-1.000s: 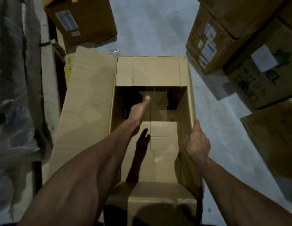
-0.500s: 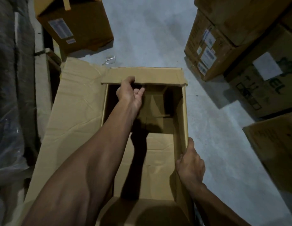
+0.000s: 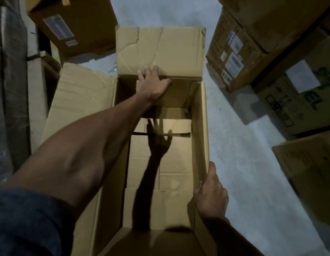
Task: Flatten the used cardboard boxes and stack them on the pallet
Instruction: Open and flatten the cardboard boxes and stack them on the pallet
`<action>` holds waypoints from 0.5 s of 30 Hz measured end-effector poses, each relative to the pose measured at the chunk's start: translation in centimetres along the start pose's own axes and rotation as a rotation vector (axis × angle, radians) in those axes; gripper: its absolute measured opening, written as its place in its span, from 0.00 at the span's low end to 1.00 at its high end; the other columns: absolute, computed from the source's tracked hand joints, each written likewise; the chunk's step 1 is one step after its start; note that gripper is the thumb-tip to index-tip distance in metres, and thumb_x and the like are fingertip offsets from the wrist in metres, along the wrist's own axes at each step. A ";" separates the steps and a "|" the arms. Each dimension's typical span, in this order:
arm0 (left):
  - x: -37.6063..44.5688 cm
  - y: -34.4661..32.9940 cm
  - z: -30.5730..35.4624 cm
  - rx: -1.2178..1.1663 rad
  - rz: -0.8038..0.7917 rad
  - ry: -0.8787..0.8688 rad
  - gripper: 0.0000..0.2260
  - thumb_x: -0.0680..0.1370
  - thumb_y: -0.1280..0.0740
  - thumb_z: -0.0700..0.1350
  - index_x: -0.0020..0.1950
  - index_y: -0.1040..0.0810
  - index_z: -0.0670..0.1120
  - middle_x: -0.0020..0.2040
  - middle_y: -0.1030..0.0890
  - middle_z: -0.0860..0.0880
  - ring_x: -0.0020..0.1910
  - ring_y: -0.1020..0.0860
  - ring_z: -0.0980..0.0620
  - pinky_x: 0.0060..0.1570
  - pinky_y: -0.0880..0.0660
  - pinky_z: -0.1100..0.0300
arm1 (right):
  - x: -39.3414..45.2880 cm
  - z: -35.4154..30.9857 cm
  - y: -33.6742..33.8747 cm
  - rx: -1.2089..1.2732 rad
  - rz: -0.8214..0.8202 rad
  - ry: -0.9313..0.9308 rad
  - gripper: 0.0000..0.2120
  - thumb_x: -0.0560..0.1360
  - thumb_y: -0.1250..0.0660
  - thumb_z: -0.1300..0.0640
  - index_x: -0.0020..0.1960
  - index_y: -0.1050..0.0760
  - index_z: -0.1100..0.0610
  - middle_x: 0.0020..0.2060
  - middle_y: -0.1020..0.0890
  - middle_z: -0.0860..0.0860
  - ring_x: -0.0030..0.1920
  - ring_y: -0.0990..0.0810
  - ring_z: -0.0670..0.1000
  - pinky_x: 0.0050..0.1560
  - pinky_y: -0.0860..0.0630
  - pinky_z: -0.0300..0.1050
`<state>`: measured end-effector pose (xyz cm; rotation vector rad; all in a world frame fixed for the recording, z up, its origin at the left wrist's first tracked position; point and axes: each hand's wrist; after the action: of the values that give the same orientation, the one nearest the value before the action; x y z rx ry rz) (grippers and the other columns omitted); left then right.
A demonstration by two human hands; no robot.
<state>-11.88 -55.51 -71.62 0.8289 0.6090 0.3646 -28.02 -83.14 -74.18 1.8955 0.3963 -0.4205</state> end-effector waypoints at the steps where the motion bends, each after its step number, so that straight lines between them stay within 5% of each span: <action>1: 0.1 0.3 -0.1 0.172 0.006 -0.045 0.34 0.81 0.39 0.56 0.82 0.51 0.47 0.82 0.53 0.41 0.80 0.56 0.36 0.77 0.53 0.42 | 0.0 0.0 0.0 0.007 -0.002 -0.004 0.35 0.78 0.31 0.58 0.78 0.47 0.51 0.66 0.22 0.53 0.56 0.18 0.55 0.58 0.21 0.51; 7: 2.9 1.2 -1.0 0.485 -0.078 -0.159 0.26 0.78 0.34 0.52 0.73 0.36 0.46 0.73 0.34 0.40 0.71 0.36 0.37 0.70 0.37 0.41 | 0.2 0.5 -0.2 -0.003 -0.011 0.013 0.36 0.78 0.31 0.58 0.78 0.48 0.51 0.67 0.23 0.53 0.55 0.18 0.53 0.56 0.21 0.49; 15: 4.3 1.1 -1.9 0.542 -0.090 -0.185 0.24 0.79 0.32 0.54 0.70 0.31 0.44 0.68 0.27 0.40 0.66 0.29 0.37 0.65 0.32 0.44 | 0.4 0.3 -0.7 -0.044 0.005 -0.004 0.36 0.78 0.31 0.57 0.78 0.48 0.51 0.68 0.23 0.53 0.57 0.18 0.54 0.57 0.22 0.48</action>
<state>-9.83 -51.49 -73.31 1.3319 0.5767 0.0325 -28.02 -83.19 -75.02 1.8528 0.3948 -0.4087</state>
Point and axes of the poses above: each hand's wrist, its own x-axis towards the middle knuckle, its own y-axis out of the back of the hand, z = x × y
